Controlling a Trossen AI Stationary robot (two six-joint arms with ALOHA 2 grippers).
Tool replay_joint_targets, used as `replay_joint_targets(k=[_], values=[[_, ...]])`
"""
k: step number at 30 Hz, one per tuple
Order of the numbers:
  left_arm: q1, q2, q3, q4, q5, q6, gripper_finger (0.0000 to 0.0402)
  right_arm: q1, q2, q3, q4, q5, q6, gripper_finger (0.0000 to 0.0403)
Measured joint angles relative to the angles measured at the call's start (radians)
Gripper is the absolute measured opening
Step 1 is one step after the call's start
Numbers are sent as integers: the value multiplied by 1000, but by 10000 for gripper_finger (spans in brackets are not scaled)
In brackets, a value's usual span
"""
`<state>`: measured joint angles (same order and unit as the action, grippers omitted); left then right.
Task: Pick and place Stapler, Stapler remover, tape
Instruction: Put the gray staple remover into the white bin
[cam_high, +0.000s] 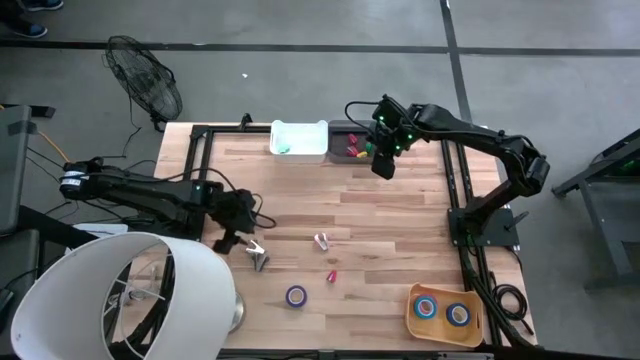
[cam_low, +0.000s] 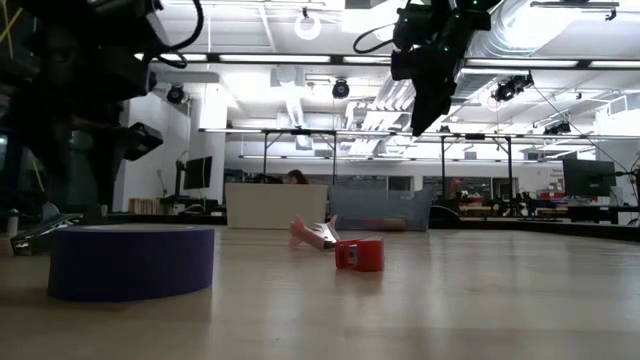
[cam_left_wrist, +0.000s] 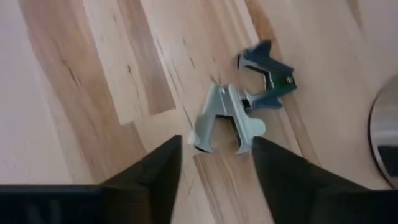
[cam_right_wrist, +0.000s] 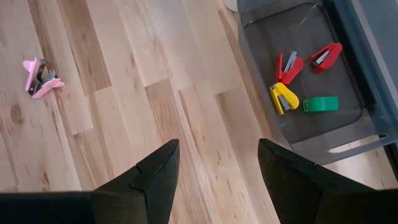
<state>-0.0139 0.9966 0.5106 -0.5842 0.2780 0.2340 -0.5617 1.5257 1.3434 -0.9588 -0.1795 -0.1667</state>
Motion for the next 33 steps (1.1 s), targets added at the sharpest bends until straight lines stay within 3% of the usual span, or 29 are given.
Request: replay_joint_targets(k=[5,10,33], values=[[0,0,0,-1,27,56,264,0,0,0,0,0,2,209],[0,9,0,-26,43,79,298,0,0,0,1,0,10,209],[0,222,-1,77,23,152,301,0,0,0,2,0,9,209]])
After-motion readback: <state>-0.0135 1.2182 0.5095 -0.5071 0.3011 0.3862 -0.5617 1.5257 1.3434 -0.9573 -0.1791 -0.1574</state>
